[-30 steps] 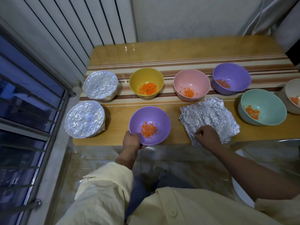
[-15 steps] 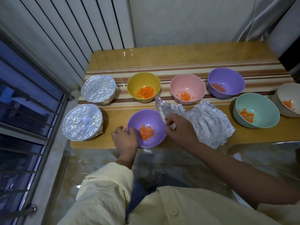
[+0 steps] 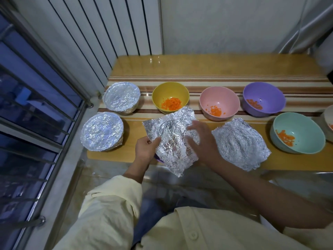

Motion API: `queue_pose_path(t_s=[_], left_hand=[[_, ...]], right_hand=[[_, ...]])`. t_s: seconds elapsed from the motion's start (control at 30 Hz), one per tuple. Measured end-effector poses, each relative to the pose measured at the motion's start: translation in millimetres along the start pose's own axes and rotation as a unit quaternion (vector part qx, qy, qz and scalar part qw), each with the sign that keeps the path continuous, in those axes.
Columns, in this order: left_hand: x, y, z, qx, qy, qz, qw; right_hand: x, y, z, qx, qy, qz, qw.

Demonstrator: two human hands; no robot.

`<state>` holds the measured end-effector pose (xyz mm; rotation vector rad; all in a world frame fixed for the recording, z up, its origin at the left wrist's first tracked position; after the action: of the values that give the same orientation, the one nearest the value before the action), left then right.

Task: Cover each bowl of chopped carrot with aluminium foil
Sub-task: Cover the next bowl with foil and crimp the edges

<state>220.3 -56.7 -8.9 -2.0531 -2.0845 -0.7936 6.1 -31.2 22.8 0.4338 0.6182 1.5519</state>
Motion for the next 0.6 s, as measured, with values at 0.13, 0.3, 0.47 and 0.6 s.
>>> queue_pose_path(t_s=[0.13,0.3,0.47,0.6], left_hand=[[-3,13,11,0.031,-0.011,0.045,0.998],[2,18,10,0.043,-0.019,-0.002,0.999],[4,22,16,0.033,-0.002,-0.076,0.997],[0,23,15,-0.088,-0.012,-0.109,0.990]], right_hand=[[-13,8,-51,-0.093,-0.235,-0.021,0.967],[-6,-1,-65,-0.214,-0.334,0.008,0.918],[-4,-5,-50,-0.198,-0.313,-0.002,0.929],[-4,-8,-37,-0.124,-0.247,-0.018,0.961]])
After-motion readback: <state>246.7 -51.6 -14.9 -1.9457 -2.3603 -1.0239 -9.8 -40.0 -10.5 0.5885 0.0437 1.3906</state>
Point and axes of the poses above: each hand's wrist, its own x-axis away from the middle knuckle, its own y-axis out of the back of the hand, z = x × y, the point moved 4 cm from there along -x, towards the middle knuckle, and after that the axes turned 7 degrees about z, right-handed, at the moved point
